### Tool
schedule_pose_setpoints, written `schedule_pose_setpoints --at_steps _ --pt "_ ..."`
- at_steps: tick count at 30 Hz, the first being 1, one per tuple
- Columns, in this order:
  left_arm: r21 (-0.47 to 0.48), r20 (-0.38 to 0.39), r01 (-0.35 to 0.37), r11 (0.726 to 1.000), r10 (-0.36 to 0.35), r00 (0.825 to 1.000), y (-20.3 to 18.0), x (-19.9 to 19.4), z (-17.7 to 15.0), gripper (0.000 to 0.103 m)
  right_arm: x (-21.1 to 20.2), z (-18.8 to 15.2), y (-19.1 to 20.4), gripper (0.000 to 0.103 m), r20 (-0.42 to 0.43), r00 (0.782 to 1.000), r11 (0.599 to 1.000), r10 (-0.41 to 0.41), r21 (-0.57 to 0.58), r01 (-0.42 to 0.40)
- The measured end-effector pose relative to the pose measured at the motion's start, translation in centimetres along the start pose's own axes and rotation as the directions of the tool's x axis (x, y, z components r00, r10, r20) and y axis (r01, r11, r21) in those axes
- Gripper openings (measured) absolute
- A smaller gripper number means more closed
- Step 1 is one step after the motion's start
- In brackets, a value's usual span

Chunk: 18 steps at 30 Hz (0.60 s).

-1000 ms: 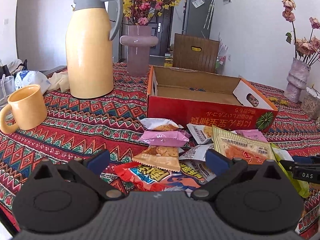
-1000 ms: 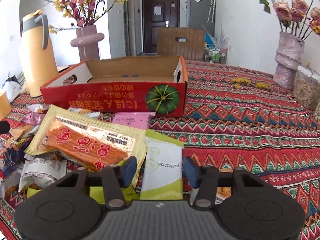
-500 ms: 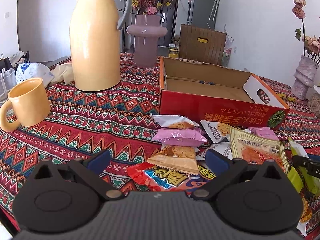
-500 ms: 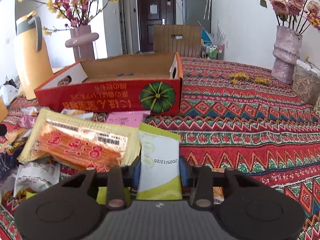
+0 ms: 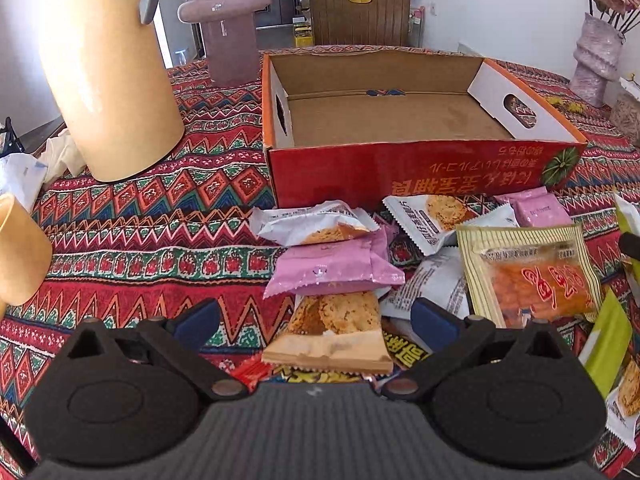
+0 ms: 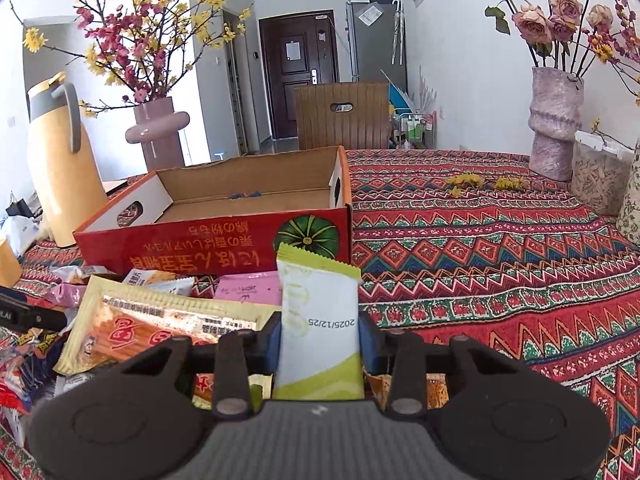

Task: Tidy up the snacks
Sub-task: 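Close the left gripper on the clear cookie packet while the right gripper lifts the snack bar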

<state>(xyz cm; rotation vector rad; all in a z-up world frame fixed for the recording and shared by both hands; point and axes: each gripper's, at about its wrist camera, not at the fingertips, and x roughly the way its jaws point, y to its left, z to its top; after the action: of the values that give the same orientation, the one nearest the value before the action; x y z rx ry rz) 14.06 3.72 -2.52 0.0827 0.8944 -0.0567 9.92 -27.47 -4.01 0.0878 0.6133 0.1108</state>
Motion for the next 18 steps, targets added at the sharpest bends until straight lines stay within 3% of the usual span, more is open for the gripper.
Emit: schedule_pose_setpoints --at_steps 4,9,10,13,18 --pt "-0.022 -0.016 0.011 1.000 -0.012 1.000 0.4 0.6 0.3 0.097 0.2 0.1 -0.2 0.038 -0.002 1.000 1.000 0.001 0.008 0.000" --pt "-0.032 -0.038 0.042 0.999 -0.043 0.998 0.4 0.8 0.2 0.058 0.4 0.1 -0.2 0.038 -0.003 1.000 1.000 0.008 0.012 -0.008" --pt "-0.030 -0.035 0.054 0.998 -0.055 0.998 0.3 0.8 0.1 0.054 0.5 0.1 -0.2 0.038 -0.003 1.000 1.000 0.009 0.014 -0.009" --pt "-0.029 -0.019 0.067 0.997 -0.067 0.998 0.2 0.3 0.0 0.046 0.4 0.1 -0.1 0.038 -0.002 1.000 1.000 0.011 0.015 -0.011" --pt "-0.038 0.002 0.078 0.996 -0.078 0.997 0.5 -0.7 -0.6 0.042 0.2 0.1 -0.1 0.038 0.002 1.000 1.000 0.008 0.019 -0.008"
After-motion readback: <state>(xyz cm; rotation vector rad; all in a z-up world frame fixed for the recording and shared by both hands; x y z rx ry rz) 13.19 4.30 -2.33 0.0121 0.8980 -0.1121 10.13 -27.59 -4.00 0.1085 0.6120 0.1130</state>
